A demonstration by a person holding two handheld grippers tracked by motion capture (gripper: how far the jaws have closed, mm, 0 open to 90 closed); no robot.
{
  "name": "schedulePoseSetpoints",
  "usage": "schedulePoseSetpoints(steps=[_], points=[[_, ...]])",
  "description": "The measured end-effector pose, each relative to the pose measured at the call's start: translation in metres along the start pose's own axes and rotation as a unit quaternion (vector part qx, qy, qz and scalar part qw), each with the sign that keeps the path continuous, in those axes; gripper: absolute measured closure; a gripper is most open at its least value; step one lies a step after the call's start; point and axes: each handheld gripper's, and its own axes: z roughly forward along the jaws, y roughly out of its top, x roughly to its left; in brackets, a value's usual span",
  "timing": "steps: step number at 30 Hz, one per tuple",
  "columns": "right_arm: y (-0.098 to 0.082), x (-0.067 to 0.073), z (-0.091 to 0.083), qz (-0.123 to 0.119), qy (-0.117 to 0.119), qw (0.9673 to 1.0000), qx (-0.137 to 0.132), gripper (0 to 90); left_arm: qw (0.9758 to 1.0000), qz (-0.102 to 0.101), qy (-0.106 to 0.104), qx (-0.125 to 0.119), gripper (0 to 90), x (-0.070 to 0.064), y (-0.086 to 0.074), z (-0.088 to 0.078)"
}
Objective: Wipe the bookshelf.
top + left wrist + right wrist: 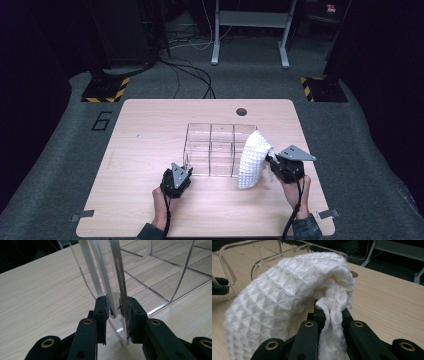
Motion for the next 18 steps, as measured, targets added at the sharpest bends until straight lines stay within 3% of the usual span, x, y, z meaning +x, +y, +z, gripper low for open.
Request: schedulePoseSetpoints(steps=[18], points=[[-0.029,-0.003,0.032,0.012,0.025,0.9980,0.057,82.9,1.0000,-0.002,0.001,-0.001,72.8,-0.001,0.000,0.000]])
